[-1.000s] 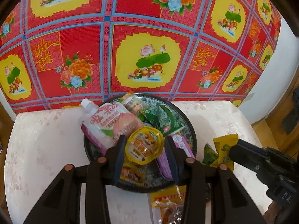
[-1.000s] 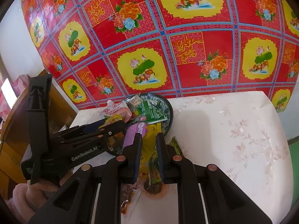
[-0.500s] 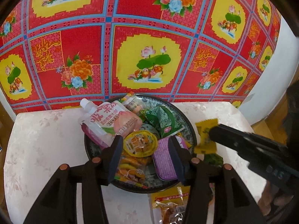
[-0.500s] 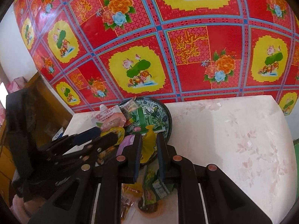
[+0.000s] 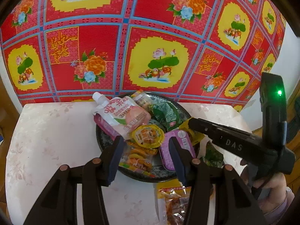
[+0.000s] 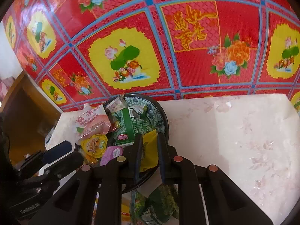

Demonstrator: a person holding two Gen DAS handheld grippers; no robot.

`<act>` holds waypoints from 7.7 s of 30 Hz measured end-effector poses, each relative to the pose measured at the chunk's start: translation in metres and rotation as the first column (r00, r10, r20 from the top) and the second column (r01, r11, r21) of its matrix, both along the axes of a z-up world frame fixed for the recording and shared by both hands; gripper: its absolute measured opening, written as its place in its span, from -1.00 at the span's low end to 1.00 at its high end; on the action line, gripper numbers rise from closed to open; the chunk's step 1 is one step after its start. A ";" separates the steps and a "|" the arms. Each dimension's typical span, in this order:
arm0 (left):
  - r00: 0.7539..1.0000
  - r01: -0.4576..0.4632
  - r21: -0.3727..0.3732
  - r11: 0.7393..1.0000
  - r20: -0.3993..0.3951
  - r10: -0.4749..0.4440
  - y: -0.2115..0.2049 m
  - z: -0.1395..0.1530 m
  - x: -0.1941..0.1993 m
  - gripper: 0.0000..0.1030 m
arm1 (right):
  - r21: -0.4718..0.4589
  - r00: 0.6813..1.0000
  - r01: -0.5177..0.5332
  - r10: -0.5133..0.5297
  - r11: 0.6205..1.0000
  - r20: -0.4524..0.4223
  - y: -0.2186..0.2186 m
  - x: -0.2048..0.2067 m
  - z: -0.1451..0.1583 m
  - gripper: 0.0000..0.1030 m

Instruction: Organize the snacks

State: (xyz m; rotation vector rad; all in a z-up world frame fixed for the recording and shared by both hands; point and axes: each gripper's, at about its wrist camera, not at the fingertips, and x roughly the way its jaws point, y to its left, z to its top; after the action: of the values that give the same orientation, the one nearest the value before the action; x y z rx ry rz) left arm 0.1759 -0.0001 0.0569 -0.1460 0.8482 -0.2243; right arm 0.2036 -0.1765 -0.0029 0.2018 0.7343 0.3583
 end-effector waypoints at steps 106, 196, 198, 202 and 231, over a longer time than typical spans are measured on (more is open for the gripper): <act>0.978 0.204 0.159 0.966 -0.077 -0.194 -0.078 -0.038 -0.094 -0.66 | 0.108 0.996 0.089 -0.085 0.990 -0.038 -0.070 -0.110 -0.023 -0.21; 0.989 0.031 0.046 0.998 -0.149 -0.024 -0.002 -0.039 -0.064 0.28 | -0.150 0.997 -0.059 0.067 0.987 0.046 -0.014 -0.100 -0.016 -0.10; 0.988 0.033 0.045 0.998 -0.152 -0.025 -0.004 -0.039 -0.064 0.39 | -0.180 0.996 -0.063 0.072 0.982 0.047 -0.010 -0.098 -0.016 -0.11; 0.987 0.057 0.008 0.998 -0.148 -0.055 -0.007 -0.039 -0.063 0.50 | -0.204 0.996 -0.080 0.088 0.976 0.031 -0.006 -0.091 -0.016 -0.11; 0.976 0.201 0.009 0.980 -0.089 -0.199 -0.035 -0.020 -0.086 0.23 | -0.032 0.997 -0.024 0.026 0.999 0.078 -0.042 -0.099 0.003 -0.17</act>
State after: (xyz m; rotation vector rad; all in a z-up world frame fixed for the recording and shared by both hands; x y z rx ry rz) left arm 0.0899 -0.0353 0.0366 -0.0539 0.9527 -0.4016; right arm 0.1045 -0.2189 0.0000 0.1489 0.6648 0.3767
